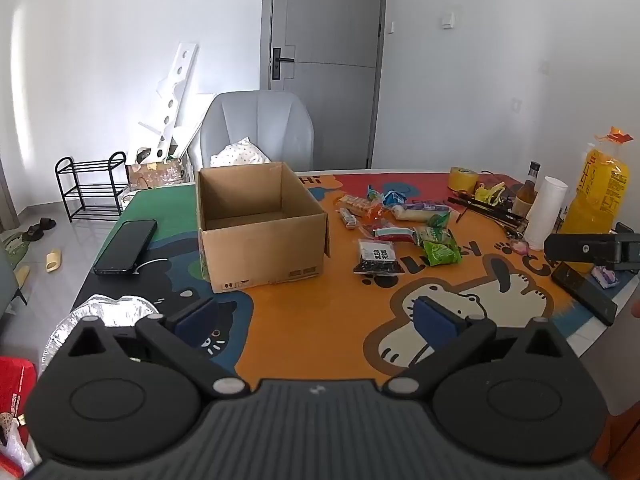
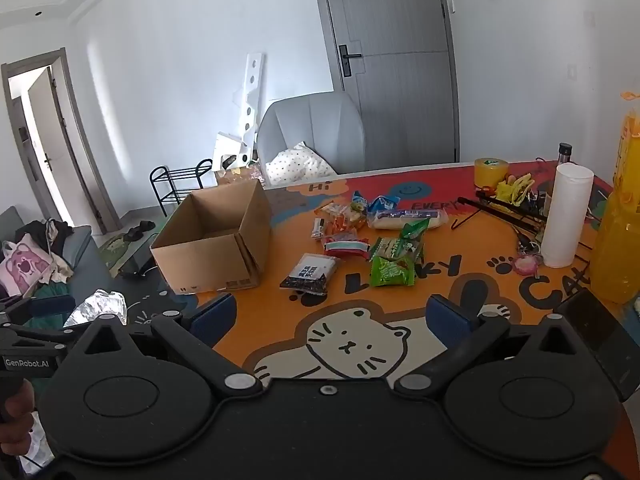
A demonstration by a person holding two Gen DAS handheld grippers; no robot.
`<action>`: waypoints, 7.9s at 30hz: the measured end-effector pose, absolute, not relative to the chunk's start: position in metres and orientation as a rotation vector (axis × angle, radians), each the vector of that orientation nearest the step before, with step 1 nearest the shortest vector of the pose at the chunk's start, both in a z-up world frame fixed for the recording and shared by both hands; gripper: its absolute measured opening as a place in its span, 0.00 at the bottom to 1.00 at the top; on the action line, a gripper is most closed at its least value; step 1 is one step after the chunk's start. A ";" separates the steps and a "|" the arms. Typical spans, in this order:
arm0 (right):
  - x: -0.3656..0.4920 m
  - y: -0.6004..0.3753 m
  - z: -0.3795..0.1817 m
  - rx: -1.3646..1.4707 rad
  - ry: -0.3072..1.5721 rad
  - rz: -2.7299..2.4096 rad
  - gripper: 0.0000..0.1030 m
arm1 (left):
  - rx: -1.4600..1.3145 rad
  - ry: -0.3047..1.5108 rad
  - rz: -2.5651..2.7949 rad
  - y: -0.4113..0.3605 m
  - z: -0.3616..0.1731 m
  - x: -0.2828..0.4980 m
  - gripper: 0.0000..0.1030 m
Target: Organize snacks
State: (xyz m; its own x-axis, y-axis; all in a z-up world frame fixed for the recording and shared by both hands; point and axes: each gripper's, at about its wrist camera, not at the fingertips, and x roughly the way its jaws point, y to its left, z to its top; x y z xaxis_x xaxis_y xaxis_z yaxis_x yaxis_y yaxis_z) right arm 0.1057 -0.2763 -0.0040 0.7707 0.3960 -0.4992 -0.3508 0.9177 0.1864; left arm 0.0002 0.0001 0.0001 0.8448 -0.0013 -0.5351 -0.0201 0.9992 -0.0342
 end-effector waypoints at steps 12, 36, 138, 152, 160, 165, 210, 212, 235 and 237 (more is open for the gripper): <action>0.105 -0.276 -0.003 0.081 0.566 0.404 1.00 | -0.042 0.557 0.025 0.001 -0.001 0.002 1.00; 0.106 -0.280 -0.002 0.090 0.569 0.399 1.00 | -0.045 0.549 0.022 0.005 0.003 -0.001 1.00; 0.295 -0.288 -0.107 0.189 0.749 0.354 1.00 | -0.134 0.733 -0.134 -0.052 -0.096 0.223 0.83; 0.315 -0.284 -0.127 0.194 0.769 0.344 0.92 | -0.142 0.761 -0.098 -0.057 -0.120 0.244 0.55; 0.322 -0.277 -0.137 0.181 0.791 0.352 0.83 | -0.159 0.758 -0.099 -0.058 -0.117 0.245 0.44; 0.318 -0.267 -0.139 0.131 0.766 0.355 0.76 | -0.148 0.772 -0.111 -0.059 -0.115 0.239 0.44; 0.252 -0.274 -0.093 0.200 0.594 0.433 0.15 | -0.127 0.641 -0.076 -0.049 -0.070 0.181 0.44; 0.251 -0.271 -0.088 0.197 0.580 0.439 0.15 | -0.128 0.627 -0.070 -0.046 -0.065 0.178 0.44; 0.258 -0.204 -0.045 0.158 0.469 0.583 0.15 | -0.148 0.496 0.051 0.014 -0.016 0.173 0.44; 0.260 -0.198 -0.043 0.156 0.466 0.592 0.15 | -0.153 0.497 0.063 0.023 -0.015 0.175 0.44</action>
State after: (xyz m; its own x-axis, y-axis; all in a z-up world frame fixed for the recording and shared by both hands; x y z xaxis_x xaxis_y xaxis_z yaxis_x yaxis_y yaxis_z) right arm 0.2602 -0.1985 -0.0426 0.7296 0.5701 -0.3776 -0.5011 0.8215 0.2721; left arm 0.1754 0.0226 -0.0150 0.8776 0.0227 -0.4789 -0.0968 0.9867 -0.1306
